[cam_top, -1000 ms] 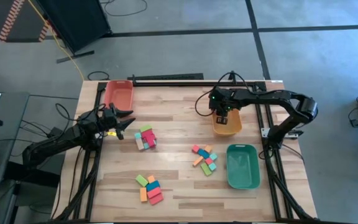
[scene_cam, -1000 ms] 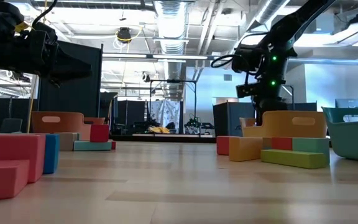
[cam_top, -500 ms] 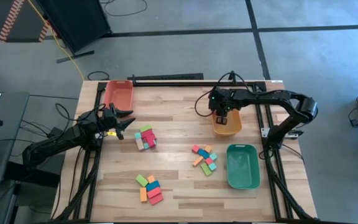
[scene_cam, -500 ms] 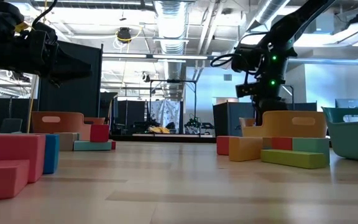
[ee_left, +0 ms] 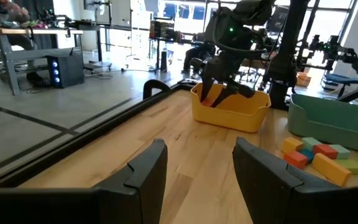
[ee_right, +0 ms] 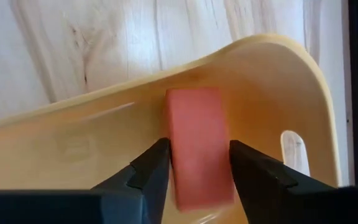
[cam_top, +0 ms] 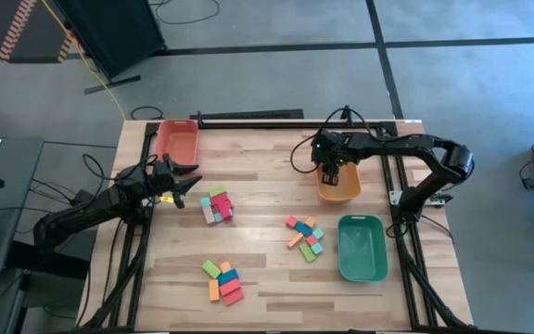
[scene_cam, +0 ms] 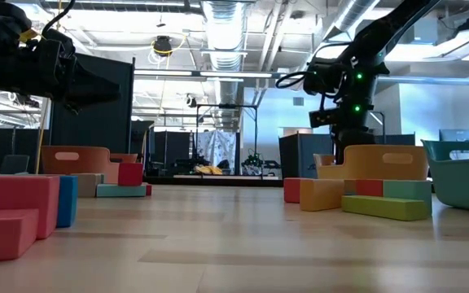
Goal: Sort blocks by size
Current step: Put the top large rectangular orange block into the yellow bin, then put the large rectangular red block into the yellow bin
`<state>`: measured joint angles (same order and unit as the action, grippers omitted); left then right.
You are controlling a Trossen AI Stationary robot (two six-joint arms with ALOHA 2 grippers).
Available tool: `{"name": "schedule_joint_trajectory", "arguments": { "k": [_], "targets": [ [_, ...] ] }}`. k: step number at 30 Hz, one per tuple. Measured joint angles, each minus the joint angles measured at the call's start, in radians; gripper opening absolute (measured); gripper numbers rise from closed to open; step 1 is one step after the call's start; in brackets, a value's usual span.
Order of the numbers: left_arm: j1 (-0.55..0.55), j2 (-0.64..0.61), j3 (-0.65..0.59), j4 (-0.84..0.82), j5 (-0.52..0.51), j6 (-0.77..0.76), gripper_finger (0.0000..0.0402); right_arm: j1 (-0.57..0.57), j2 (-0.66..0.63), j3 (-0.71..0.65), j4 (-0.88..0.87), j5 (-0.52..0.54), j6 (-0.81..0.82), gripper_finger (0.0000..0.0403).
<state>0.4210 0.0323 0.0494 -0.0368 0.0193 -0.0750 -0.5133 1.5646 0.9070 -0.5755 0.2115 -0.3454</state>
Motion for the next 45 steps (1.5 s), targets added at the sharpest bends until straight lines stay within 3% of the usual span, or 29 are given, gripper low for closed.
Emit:
{"name": "schedule_joint_trajectory", "arguments": {
  "k": [7,22,32,45],
  "targets": [
    [0.0,0.0,0.0,0.0,0.0,0.0,0.0173,0.0,0.0,0.0,-0.007,0.0,0.006,0.0238],
    [0.0,0.0,0.0,0.0,0.0,0.0,0.0173,0.05,-0.128,0.0,-0.034,0.0,0.062,0.024],
    [0.0,0.0,0.0,0.0,0.0,0.0,0.0173,0.197,-0.204,0.0,0.03,-0.002,0.221,0.024],
    [0.0,0.0,0.0,0.0,0.0,0.0,0.0173,0.42,-0.204,0.0,0.147,-0.005,0.226,0.024]
  ]
}}
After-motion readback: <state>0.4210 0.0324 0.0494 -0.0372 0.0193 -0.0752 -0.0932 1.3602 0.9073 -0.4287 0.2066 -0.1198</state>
